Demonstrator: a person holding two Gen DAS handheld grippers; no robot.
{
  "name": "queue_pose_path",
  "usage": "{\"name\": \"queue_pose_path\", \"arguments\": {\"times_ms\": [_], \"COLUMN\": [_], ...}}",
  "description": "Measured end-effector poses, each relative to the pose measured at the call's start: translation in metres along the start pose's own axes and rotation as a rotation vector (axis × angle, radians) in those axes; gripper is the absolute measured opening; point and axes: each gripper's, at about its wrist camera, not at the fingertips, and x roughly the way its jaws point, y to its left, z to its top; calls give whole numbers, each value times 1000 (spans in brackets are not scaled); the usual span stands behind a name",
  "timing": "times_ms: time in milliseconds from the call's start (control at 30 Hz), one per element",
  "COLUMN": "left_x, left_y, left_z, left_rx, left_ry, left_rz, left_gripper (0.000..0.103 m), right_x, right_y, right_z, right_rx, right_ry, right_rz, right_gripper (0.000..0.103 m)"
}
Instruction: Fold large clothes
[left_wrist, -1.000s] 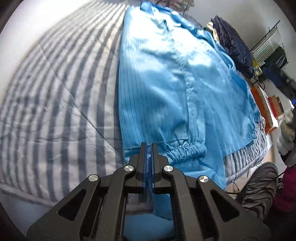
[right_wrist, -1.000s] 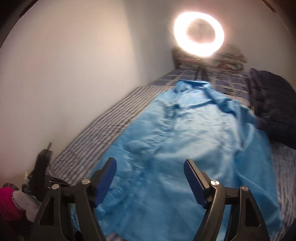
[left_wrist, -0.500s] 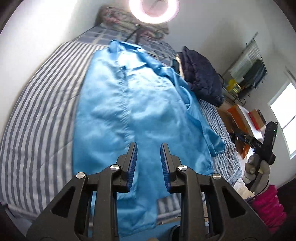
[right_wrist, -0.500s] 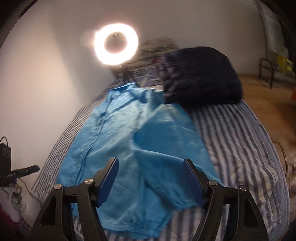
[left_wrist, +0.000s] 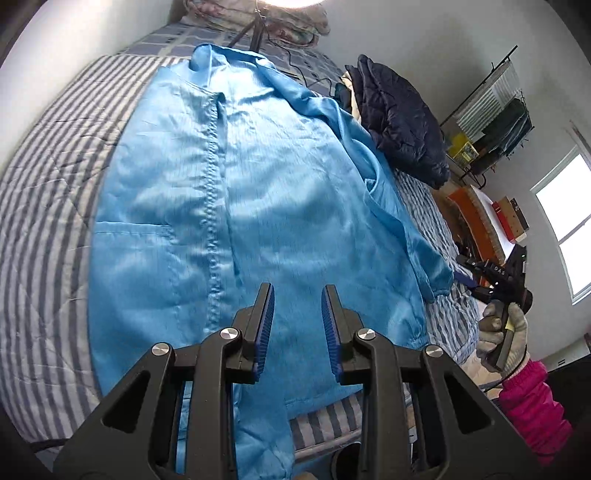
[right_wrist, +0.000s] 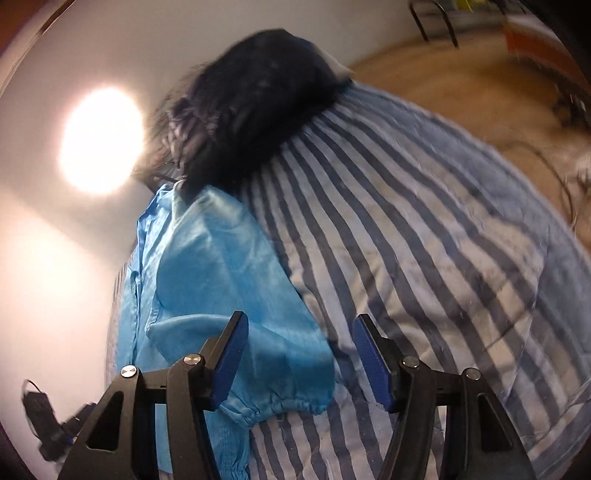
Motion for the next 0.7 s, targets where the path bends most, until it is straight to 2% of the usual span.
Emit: {"name": "queue_pose_path", "arguments": {"times_ms": [200,233,300,333,367,467,700], "left_x": [13,15,16,15,14,12,1], "left_y": [-13,-16,-21,-23,-23,-24,-16], "left_z": [-1,-1,-1,-1,-1,-1,-1], "left_rx": [37,46,59,66,69,72,48], "left_ry": [22,25,23,20,17,8,-15], "left_rz": [-6,-4,0,0,-1,1,4], "left_gripper": [25,25,25,25,25,25,25], "right_x": [26,29,32,32,31,20,-43], "right_y": [-23,-25,-21,-16,-9,17,84], "right_z": [-12,-12,-12,-11,-9,-6,-11], "right_rx": [145,162,164,153,130,33,-229], "right_ry": [99,106,112,116,117,85,-136], "right_rz": [89,102,130,143,147,101,-42], "right_gripper": [63,60,43,24,11,0,0]}}
